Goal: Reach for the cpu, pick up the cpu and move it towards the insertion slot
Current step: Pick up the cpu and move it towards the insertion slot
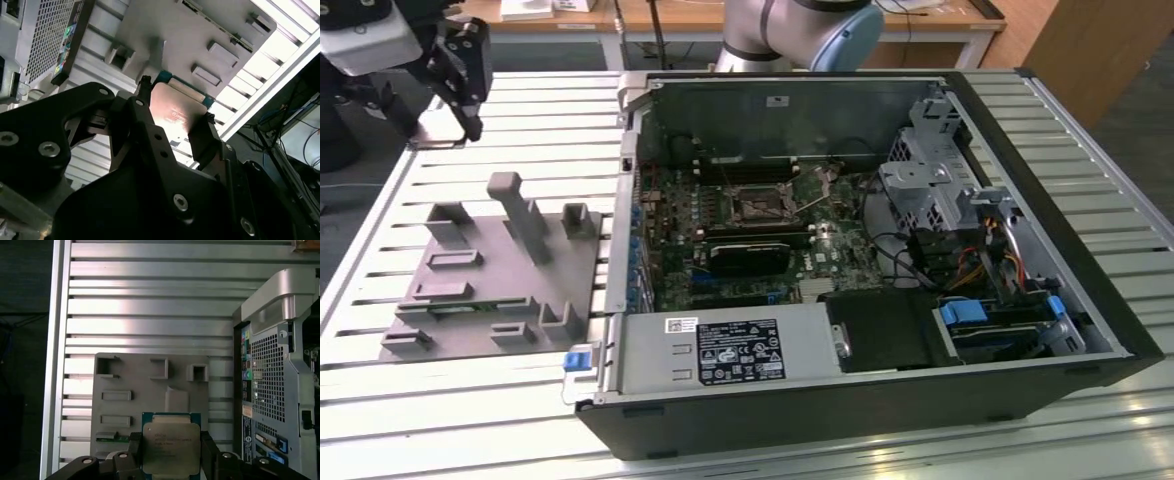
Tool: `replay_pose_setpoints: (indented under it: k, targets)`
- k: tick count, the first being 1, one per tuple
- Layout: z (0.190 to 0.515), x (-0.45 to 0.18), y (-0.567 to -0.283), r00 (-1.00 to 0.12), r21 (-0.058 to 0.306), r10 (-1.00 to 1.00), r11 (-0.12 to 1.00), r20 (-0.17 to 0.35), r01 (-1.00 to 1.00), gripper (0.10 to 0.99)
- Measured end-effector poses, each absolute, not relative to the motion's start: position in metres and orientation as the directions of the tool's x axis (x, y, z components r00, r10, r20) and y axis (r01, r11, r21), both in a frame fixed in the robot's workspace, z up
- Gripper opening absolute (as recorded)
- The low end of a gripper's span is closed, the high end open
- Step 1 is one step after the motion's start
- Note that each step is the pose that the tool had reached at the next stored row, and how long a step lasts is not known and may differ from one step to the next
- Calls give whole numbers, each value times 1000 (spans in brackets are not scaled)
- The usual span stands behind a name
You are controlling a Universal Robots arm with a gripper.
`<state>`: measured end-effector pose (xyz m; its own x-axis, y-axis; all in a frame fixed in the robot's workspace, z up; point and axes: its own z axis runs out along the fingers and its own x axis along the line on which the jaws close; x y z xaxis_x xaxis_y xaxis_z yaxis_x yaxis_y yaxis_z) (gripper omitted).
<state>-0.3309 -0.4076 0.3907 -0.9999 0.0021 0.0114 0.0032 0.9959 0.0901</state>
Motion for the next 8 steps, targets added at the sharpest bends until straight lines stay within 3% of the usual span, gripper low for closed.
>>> replay_pose_setpoints:
  k: [8]
  targets:
    - [391, -295, -408, -1000, 91, 2, 996, 12, 3, 545]
